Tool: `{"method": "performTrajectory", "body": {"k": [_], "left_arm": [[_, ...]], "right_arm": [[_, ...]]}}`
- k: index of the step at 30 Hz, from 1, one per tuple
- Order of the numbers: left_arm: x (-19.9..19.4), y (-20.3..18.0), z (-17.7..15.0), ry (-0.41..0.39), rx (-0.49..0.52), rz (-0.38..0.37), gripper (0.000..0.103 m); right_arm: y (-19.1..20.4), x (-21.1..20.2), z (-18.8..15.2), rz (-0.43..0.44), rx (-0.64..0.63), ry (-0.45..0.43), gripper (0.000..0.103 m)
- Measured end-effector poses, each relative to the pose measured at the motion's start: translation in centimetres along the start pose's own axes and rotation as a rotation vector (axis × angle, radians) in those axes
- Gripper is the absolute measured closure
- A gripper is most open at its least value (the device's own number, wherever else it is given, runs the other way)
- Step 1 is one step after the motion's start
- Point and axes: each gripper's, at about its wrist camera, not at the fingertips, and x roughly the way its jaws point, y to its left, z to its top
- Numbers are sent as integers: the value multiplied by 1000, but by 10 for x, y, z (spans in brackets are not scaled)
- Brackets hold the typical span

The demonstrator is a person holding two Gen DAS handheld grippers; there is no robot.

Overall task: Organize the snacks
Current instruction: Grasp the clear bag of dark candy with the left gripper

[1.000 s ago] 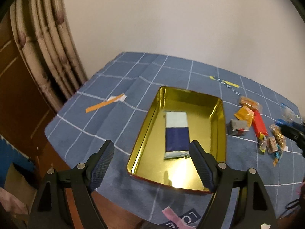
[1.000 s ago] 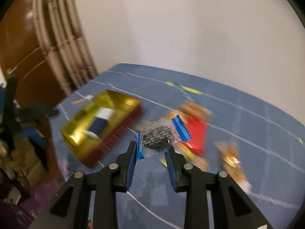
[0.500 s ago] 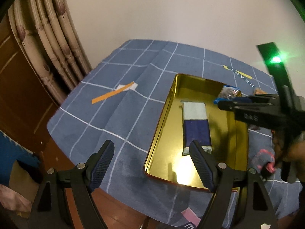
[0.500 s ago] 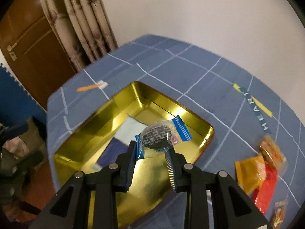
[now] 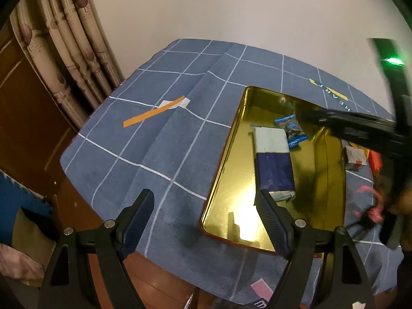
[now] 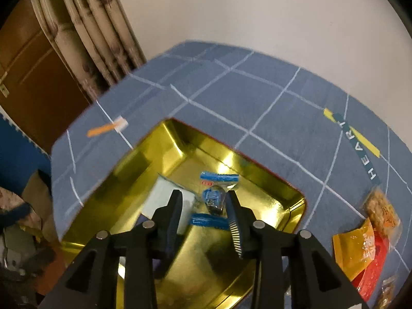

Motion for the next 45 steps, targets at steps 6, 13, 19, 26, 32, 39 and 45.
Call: {"method": "performTrajectory", "body": {"k": [6,13,19,26,32,39,45], "left_arm": [[-9,-11,-4,-34,34,-5,25],[-39,-43,-10,-109,141,-108,25],[-70,-98,-6,-148,354,-341,20],[-44,-197,25,-48,751,-570,18],[5,-262,42,54,1080,-555,23],[60,-290,47,188,1245,-542,34],[102,-289,51,288,1210,-541,68]], "right_arm": [[-28,-77,-46,-46,67,-207,65],[-102,-171,-168,-404,142,-285,61],[-166,-199,-251,-561,291,-188,60],[-190,-195,-290,-536,369,-200,56],[-198,-195,-302,-497,420,-222,51],[-207,-191,-306,-448,475,-227,45],[-205,-187,-305,-445,471,-227,40]]}}
